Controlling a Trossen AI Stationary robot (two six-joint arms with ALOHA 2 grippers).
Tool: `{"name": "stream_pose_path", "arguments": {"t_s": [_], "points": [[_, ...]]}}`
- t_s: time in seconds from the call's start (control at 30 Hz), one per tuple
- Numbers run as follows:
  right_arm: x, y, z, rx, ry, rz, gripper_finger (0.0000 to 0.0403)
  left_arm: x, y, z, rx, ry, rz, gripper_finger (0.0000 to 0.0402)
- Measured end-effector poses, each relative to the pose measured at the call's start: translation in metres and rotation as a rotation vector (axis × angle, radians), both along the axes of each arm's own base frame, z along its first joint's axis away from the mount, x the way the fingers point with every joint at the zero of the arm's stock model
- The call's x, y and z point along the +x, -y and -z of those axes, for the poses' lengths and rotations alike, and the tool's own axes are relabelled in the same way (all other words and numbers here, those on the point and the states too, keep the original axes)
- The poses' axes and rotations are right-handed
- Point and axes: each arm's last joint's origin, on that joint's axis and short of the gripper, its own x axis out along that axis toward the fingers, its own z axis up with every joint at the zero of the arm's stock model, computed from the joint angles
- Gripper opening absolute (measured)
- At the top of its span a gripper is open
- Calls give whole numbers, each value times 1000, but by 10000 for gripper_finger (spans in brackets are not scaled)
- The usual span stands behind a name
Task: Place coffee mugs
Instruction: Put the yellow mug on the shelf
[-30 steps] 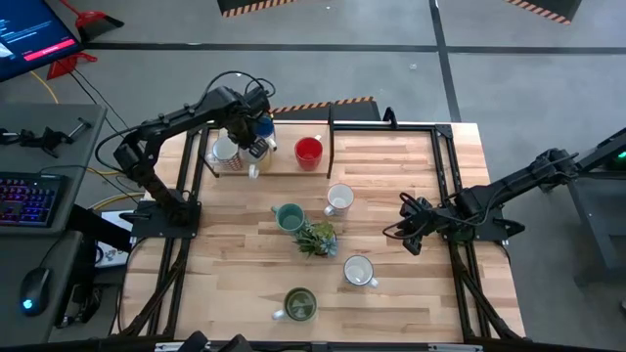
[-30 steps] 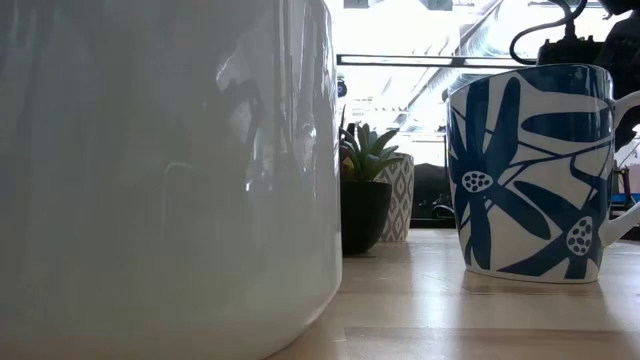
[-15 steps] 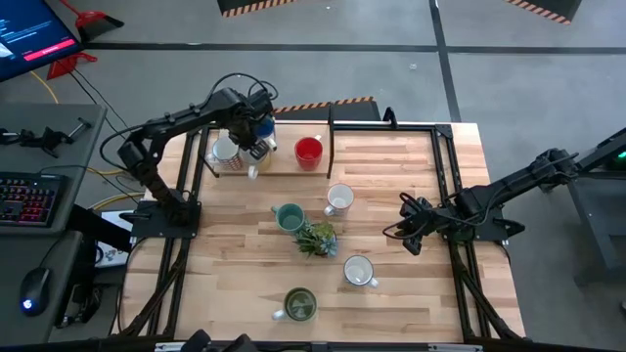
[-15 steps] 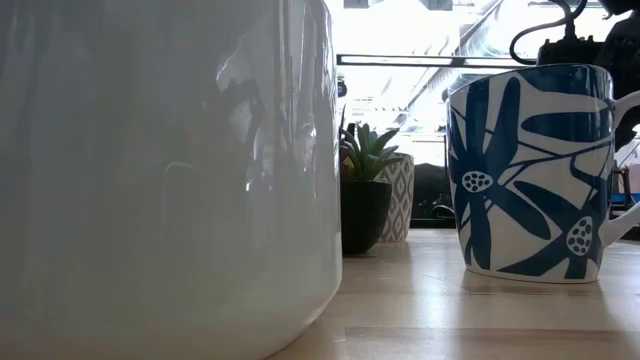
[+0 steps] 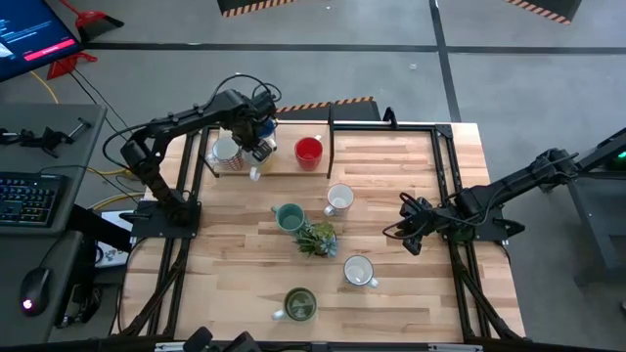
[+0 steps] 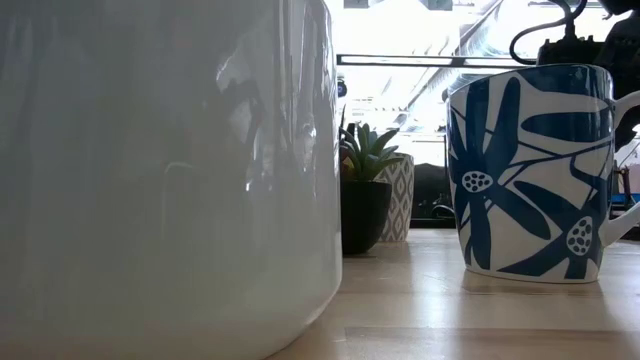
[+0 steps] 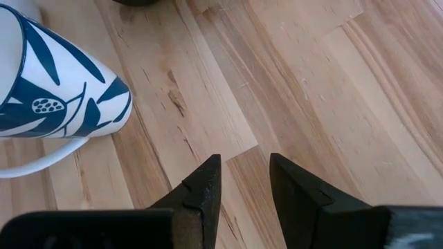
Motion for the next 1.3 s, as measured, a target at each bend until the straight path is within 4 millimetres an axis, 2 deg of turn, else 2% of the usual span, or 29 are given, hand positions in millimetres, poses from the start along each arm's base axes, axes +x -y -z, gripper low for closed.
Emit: {"name": "stream_pose_path", "arguments": {"t_s": [0.33, 0.63, 1.3], "points": [[1, 0, -1, 4, 8, 1, 103, -1, -3, 0, 8, 4, -5, 10], [1, 0, -1, 6, 8, 3, 103, -6, -8, 0, 25, -10, -29, 56], [1, 0, -1, 5, 8, 3, 103, -6, -7, 0, 2, -4, 2, 62]]}}
